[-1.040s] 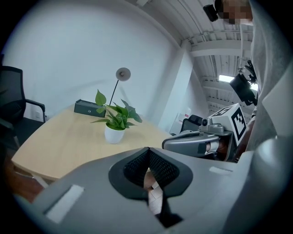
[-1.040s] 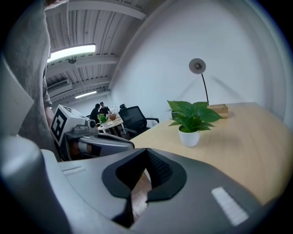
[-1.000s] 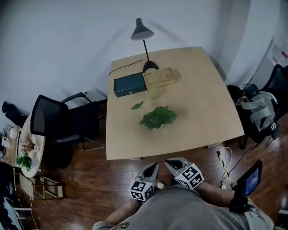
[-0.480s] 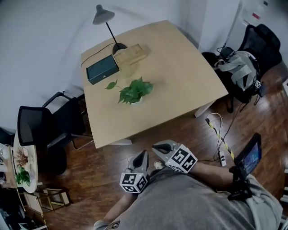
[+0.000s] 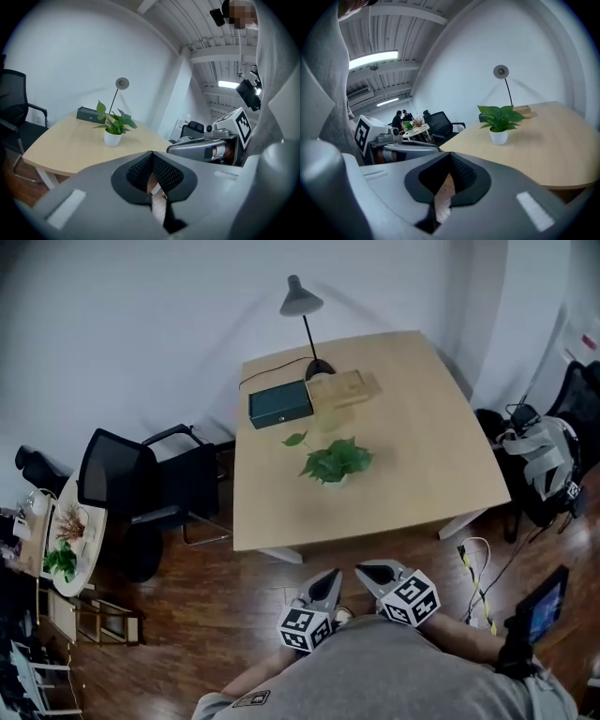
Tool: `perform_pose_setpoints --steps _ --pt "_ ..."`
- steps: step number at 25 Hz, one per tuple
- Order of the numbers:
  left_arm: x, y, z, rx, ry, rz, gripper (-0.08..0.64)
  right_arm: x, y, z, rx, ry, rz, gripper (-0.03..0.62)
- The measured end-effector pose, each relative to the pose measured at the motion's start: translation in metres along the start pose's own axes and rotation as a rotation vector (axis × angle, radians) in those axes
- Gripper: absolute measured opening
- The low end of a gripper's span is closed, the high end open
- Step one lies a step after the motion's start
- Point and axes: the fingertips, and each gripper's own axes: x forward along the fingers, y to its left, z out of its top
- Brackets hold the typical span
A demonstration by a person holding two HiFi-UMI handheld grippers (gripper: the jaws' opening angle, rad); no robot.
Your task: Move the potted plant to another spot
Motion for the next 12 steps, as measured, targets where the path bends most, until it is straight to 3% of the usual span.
perform_pose_setpoints --steps 12 --pt "-0.004 0.002 0.016 0.005 -0.064 0.061 0.003 0.004 0.004 0.009 -0.001 -0.010 0.017 0.006"
